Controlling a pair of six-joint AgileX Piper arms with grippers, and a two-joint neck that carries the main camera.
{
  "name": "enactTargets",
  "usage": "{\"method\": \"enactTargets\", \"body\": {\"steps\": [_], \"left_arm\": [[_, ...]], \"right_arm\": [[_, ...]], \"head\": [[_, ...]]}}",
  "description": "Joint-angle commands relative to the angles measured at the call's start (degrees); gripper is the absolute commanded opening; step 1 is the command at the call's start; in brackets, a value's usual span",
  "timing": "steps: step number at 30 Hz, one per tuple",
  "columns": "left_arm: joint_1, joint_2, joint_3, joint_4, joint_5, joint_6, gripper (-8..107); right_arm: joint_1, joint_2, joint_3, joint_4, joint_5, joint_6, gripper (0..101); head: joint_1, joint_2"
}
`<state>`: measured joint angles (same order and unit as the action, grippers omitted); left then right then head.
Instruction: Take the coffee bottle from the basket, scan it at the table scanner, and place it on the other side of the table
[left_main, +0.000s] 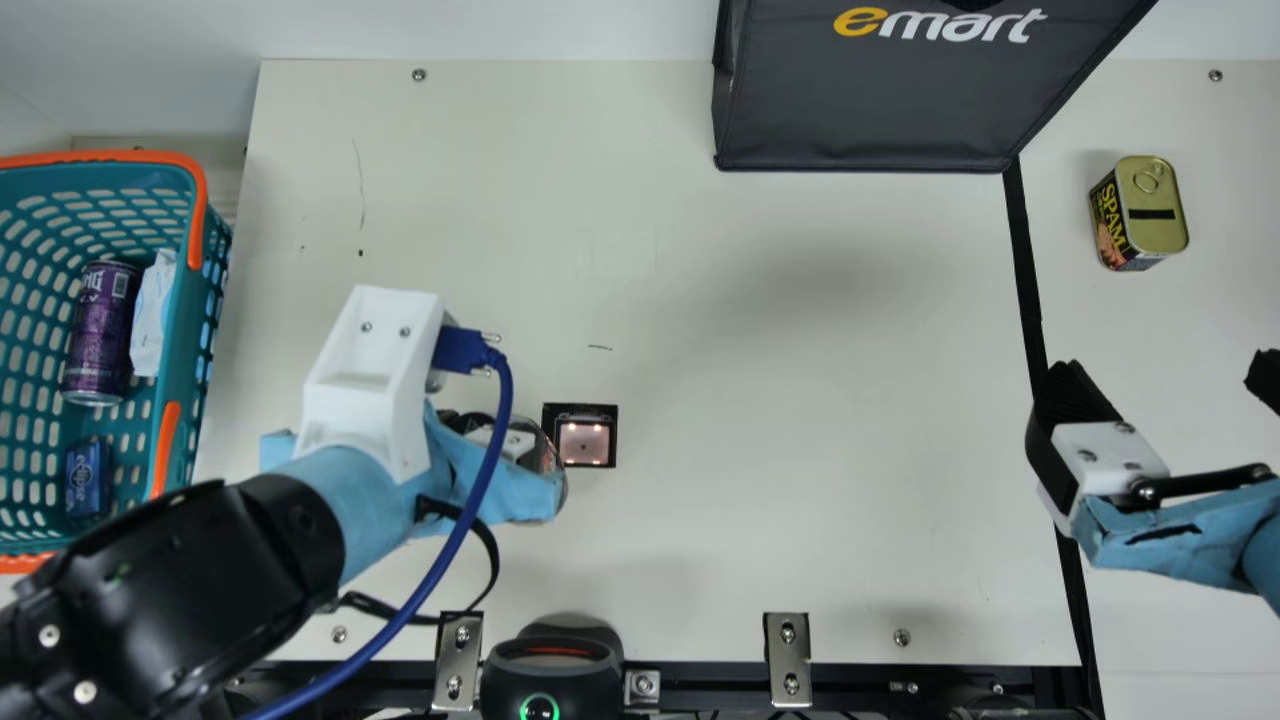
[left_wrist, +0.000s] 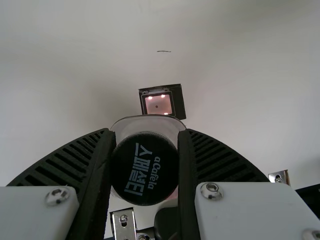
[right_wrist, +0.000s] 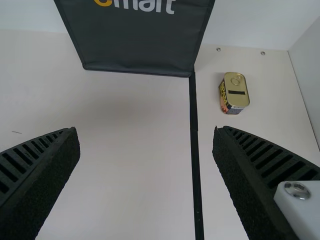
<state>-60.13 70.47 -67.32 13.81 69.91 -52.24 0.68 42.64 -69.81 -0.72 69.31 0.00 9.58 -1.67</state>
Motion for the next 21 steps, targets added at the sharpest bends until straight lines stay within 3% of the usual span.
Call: {"method": "enactTargets", "body": {"steps": [1,21], "left_arm": [[-0.87,-0.36,0.49,0.51,-0.01,-1.23,-8],[-7.49,-2.54,3.18,1.98,-0.01,-10.99,-8]], "right_arm": [[0.0,0.0,0.0,0.0,0.0,0.0,95],[0.0,0.0,0.0,0.0,0.0,0.0,95]], "head": [[-1.66,0.09],[-1.66,0.09]]}}
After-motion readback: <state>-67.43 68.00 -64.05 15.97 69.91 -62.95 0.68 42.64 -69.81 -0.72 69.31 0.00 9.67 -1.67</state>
